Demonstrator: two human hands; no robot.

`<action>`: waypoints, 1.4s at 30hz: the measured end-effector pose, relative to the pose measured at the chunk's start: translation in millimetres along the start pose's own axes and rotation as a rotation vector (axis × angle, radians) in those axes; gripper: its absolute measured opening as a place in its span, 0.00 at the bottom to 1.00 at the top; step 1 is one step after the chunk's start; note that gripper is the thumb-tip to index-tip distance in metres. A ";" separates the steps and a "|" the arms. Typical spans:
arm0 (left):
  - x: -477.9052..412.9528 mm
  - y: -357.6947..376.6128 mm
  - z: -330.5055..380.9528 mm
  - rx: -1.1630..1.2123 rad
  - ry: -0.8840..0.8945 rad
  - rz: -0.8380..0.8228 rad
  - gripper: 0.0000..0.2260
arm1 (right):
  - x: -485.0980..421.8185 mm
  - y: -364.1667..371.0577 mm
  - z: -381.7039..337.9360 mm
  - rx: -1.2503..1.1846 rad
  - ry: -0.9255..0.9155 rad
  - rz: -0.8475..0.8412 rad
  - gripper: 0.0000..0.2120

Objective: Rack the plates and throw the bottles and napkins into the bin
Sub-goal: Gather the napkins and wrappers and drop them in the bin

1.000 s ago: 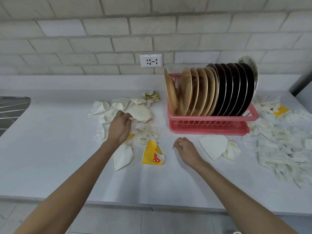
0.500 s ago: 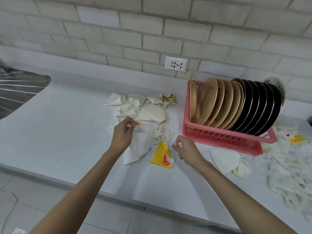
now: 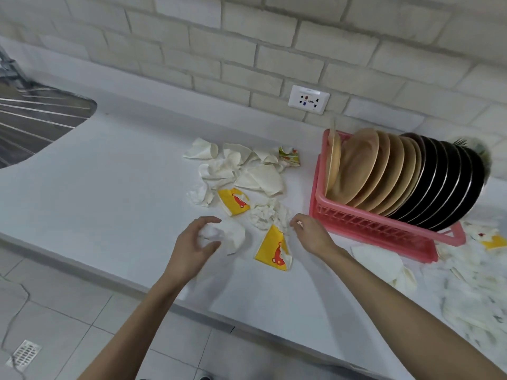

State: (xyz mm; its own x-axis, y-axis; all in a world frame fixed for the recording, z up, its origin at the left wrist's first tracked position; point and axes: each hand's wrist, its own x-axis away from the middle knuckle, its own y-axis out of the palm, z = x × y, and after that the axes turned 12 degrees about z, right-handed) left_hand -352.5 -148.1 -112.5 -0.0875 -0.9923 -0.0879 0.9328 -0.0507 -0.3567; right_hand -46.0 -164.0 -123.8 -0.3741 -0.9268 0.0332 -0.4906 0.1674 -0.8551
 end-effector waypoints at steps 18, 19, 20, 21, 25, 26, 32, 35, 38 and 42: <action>14.8 -1.2 14.4 0.077 -0.187 0.030 0.13 | -8.1 6.6 -6.8 -0.104 0.105 0.168 0.11; 13.9 1.1 15.7 0.066 -0.168 0.014 0.12 | -2.3 2.6 -6.1 -0.159 0.112 0.193 0.13; 13.0 3.3 16.1 0.042 -0.141 -0.004 0.12 | 3.2 -1.5 -5.4 -0.216 0.101 0.221 0.15; 11.6 5.6 16.6 0.012 -0.118 -0.020 0.12 | 9.4 -6.4 -5.6 -0.271 0.085 0.250 0.17; 10.5 19.0 18.4 -0.001 -0.046 -0.039 0.07 | 31.0 -22.7 0.8 -0.440 0.129 0.300 0.14; 10.6 22.9 18.7 0.001 -0.031 -0.040 0.06 | 35.1 -24.5 4.9 -0.462 0.146 0.316 0.12; 13.5 41.6 24.2 -0.030 0.028 -0.062 0.07 | 64.0 -39.2 11.2 -0.735 0.262 0.290 0.10; 16.4 50.4 31.1 0.023 0.018 -0.091 0.09 | 75.5 -41.1 11.9 -0.770 0.284 0.290 0.10; 21.8 60.4 42.4 0.117 -0.113 -0.112 0.10 | 85.9 -42.2 13.8 -0.767 0.311 0.279 0.10; 27.2 68.1 54.6 0.261 -0.240 -0.167 0.12 | 95.7 -43.9 16.8 -0.765 0.337 0.243 0.17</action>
State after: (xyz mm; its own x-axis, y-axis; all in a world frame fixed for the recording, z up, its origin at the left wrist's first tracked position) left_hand -272.3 -184.6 -88.4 -0.1905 -0.9646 0.1822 0.9728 -0.2104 -0.0966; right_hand -47.1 -265.6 -91.7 -0.6911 -0.7072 0.1493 -0.7154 0.6399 -0.2804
